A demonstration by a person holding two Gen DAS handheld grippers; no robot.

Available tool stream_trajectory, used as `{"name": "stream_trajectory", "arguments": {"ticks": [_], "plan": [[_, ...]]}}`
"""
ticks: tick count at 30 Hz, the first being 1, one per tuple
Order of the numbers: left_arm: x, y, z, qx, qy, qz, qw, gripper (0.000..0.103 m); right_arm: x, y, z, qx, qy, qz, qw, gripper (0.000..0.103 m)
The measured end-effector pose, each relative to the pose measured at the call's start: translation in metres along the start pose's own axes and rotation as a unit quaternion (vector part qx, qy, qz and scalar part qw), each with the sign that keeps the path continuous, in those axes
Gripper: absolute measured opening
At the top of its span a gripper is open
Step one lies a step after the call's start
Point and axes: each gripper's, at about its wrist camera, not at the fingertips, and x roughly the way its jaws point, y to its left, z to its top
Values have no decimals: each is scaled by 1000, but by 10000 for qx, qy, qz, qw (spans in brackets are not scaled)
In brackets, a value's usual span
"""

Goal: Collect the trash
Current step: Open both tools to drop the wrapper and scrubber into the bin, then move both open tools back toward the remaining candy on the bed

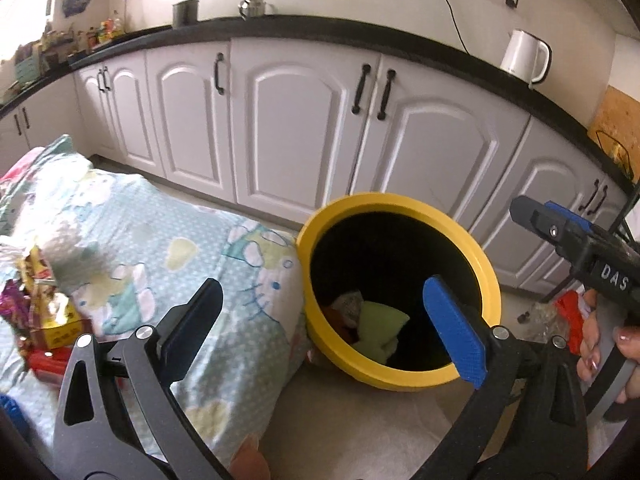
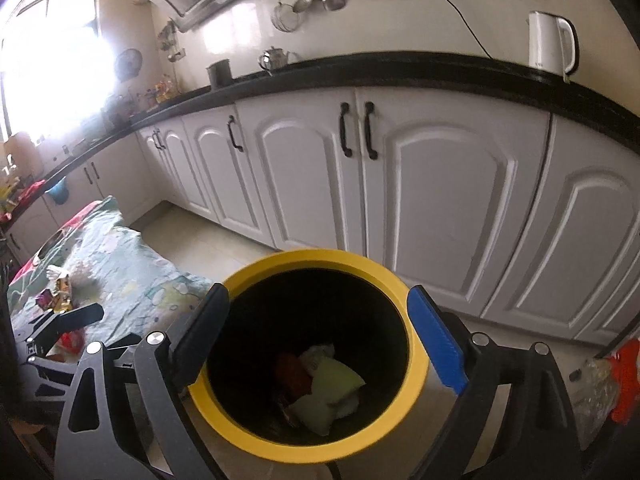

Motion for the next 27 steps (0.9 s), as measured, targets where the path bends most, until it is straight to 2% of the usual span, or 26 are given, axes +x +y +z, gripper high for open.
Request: {"name": "stream_trajectory", "arguments": {"ticks": [11,27], "plan": [[-41,41,4,-342,-442,497,9972,92,-15,33,3,-273,-207,368,9987,89],[-86,94,1,-707,-882,1036,9882,92,-21,87,1,-717,-149,912,9931,89]]}}
